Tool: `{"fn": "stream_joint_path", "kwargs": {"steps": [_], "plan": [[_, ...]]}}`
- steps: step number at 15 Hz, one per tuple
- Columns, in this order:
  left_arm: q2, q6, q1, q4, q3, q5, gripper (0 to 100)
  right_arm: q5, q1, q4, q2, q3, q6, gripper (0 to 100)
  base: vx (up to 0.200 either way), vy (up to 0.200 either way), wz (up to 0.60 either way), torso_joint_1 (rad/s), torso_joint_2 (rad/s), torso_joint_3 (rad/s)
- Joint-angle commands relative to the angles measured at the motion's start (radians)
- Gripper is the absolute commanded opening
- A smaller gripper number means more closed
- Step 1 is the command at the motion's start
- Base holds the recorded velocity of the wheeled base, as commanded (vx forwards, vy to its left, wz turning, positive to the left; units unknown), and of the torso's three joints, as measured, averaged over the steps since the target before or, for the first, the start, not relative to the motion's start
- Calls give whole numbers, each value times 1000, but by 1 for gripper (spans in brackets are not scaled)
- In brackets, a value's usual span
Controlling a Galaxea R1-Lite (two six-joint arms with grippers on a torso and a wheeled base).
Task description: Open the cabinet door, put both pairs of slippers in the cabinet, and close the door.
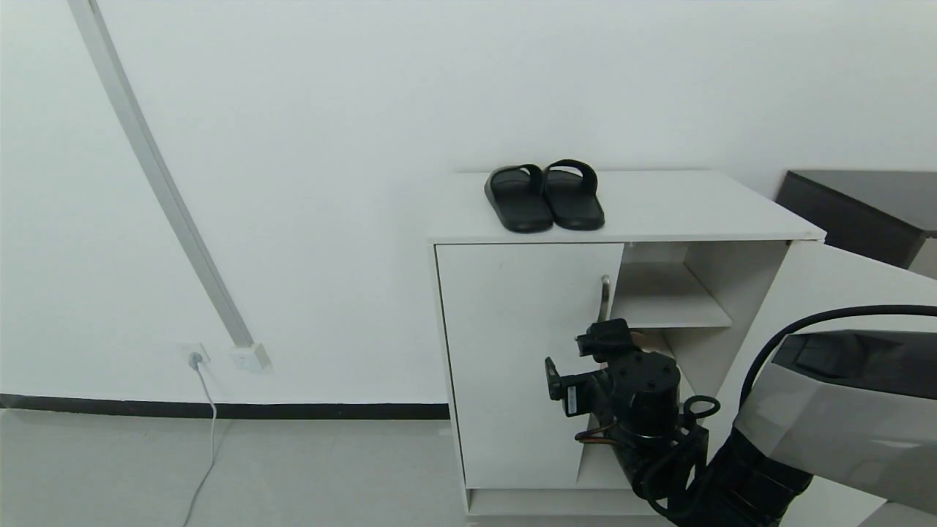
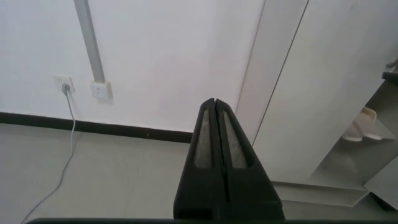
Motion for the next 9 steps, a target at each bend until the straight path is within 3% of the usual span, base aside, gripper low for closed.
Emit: {"fn": "stream_joint_path", "kwargs": {"steps": [1, 9], "plan": [[0, 0, 0, 0, 0, 2, 0, 0, 0, -1, 2, 0, 0, 100, 0, 0, 0, 193, -510, -320], [0, 1, 0, 0, 0, 0, 0, 0, 0, -1, 3, 3, 0, 100, 0, 0, 0, 218, -528, -315]]}}
